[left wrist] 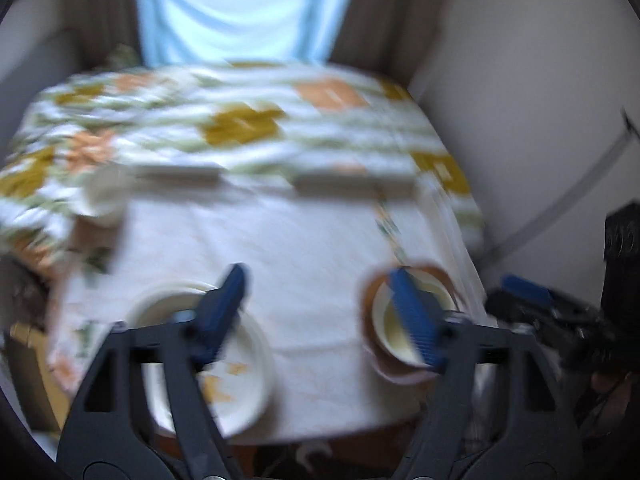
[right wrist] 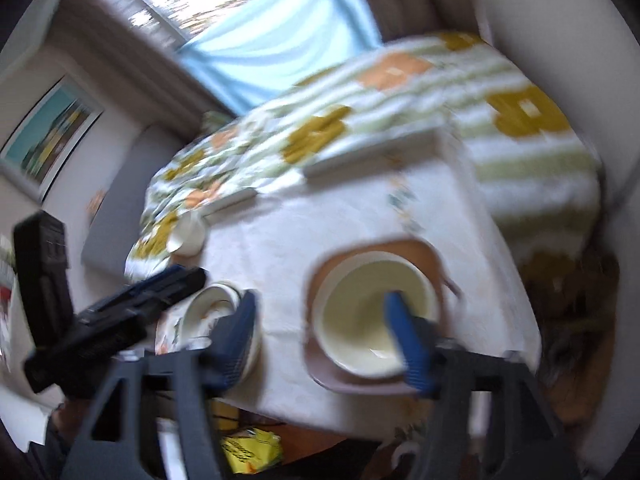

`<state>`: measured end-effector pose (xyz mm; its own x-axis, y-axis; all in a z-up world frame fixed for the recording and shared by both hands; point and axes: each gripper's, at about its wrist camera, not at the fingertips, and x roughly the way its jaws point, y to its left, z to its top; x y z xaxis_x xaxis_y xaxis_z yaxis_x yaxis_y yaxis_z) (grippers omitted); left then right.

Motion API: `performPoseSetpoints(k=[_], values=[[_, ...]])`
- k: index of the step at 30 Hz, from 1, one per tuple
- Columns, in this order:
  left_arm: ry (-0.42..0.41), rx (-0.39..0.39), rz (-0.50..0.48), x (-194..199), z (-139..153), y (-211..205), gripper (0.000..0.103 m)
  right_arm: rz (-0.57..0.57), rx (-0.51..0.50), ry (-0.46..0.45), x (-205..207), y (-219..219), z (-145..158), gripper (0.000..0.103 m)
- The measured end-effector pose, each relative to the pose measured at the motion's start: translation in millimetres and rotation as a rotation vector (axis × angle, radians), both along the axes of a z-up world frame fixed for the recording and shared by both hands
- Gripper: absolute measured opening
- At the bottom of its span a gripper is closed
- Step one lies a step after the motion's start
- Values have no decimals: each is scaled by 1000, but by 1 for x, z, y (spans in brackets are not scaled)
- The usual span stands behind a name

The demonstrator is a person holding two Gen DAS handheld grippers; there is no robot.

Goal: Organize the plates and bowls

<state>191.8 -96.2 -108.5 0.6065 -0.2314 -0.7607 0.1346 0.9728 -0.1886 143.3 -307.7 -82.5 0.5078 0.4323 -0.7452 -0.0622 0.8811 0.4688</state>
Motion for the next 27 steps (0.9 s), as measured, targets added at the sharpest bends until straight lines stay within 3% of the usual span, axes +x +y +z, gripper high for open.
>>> performPoseSetpoints(k=[1, 3, 6, 12, 16, 21, 23, 25, 27], values=[[-50, 13, 81, -4, 11, 20, 103, 30, -3, -27, 6, 9, 4, 102], [-102, 19, 175, -5, 22, 52, 103, 104, -9, -81, 24, 34, 12, 102], [-74, 14, 289, 6, 20, 99, 103, 193, -8, -87, 53, 69, 15, 102], [-27, -95, 491, 25, -1, 199, 103, 351, -39, -96, 113, 149, 19, 103], [35, -164, 559, 48, -32, 254, 103, 421, -93, -83, 158, 210, 10, 102], [118, -235, 573, 88, -84, 288, 100, 477, -103, 5, 214, 276, -31, 102], [160, -250, 565, 106, -107, 296, 93, 502, -97, 55, 234, 302, -55, 102], [201, -256, 555, 123, -128, 302, 78, 510, -97, 89, 246, 317, -75, 102], [237, -268, 552, 140, -147, 307, 75, 513, -93, 124, 258, 330, -95, 99]])
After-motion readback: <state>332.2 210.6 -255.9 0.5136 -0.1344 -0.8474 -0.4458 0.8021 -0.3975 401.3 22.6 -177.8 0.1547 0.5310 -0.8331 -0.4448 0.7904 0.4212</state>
